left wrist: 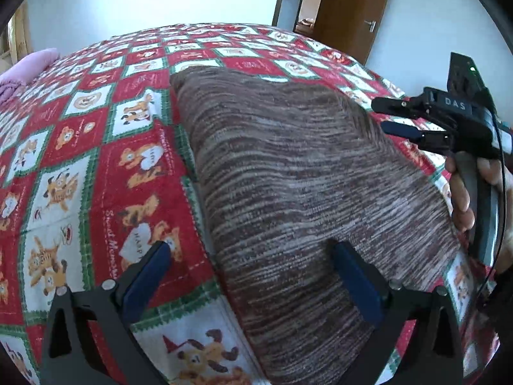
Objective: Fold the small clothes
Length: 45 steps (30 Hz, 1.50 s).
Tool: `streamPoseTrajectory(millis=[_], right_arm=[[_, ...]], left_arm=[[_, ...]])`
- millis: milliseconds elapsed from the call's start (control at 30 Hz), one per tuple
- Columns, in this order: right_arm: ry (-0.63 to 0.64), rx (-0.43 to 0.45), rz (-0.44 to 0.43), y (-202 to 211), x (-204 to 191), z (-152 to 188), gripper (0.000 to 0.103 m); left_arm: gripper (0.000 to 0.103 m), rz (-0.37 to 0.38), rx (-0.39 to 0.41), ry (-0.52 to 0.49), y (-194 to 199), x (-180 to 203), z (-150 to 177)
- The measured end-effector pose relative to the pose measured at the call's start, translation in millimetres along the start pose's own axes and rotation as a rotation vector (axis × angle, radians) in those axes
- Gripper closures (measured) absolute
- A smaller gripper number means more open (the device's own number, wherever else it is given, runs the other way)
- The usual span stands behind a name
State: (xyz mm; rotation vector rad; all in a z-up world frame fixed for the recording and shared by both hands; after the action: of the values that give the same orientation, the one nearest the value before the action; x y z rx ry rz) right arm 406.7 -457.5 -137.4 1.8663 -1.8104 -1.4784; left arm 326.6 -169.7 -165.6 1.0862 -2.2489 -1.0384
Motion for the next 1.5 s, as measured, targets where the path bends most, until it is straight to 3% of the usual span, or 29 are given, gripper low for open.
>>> streamPoseTrajectory(millis=[100,233,600,633,700,800,967,1133,1233,1333,1500], right_arm=[[-0.064,-0.041,-0.031,-10.3,17.8,0.9,0.045],[-0.084,-0.028,-0.072,-14.3,20.3,-1.0,0.045],[0.001,-0.084,-0.100,-51.8,-3.8,-12.6,0.046],[0.002,-0.081,-0.098,-52.9,-3.9,-12.0,0.048],[-0.007,-0.086,-0.099,-54.1,0.8,-10.8,0.076],[-0.028,-0.104,-0.128,-57.0,4.7,-8.5,0.078],[-0.016,-0.092,-0.104,-54.2,-2.0,-6.3,0.081],[-0.039,-0.069,-0.127,-43.5,-9.2,-2.0,0.084],[-0.031,-0.045,-0.131,-32.6,-18.0,0.8,0.084],[-0.011,-0.033,-0.139,-22.0,-31.4,3.2,0.085],[0.019,-0.026,-0.168,-6.2,-56.6,9.4,0.085]], left_arm=[[0.000,0.008,-0.001,0.006,-1.1,-0.9,-0.1],[0.000,0.010,0.000,0.001,-2.9,-0.6,-1.1],[0.000,0.030,0.004,0.002,-6.2,-1.9,-2.5],[0.000,0.034,0.006,0.001,-5.8,-1.9,-2.5],[0.000,0.048,0.011,-0.003,-5.5,-1.8,-2.2],[0.003,0.067,0.021,-0.013,-4.6,-0.5,-3.0],[0.023,0.062,0.040,-0.054,0.8,7.6,-3.5],[0.056,0.029,0.045,-0.102,9.2,16.8,-5.4],[0.069,0.015,0.035,-0.105,16.8,16.0,-5.8],[0.078,0.010,0.024,-0.093,26.7,12.9,-5.7],[0.081,0.010,0.042,-0.095,50.5,14.0,-0.8]])
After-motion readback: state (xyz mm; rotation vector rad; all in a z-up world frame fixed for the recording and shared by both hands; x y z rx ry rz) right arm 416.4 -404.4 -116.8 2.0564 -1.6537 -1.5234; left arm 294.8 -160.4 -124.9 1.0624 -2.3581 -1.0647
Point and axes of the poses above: each gripper's, at about its wrist camera, not at the fingertips, and y roughly against the way its jaws point, x to its right, z to its underside, the point moved 1 cm from there along -y, roughly the way its jaws point, and after that the axes turned 10 degrees about -y, right-handed, at the moved point
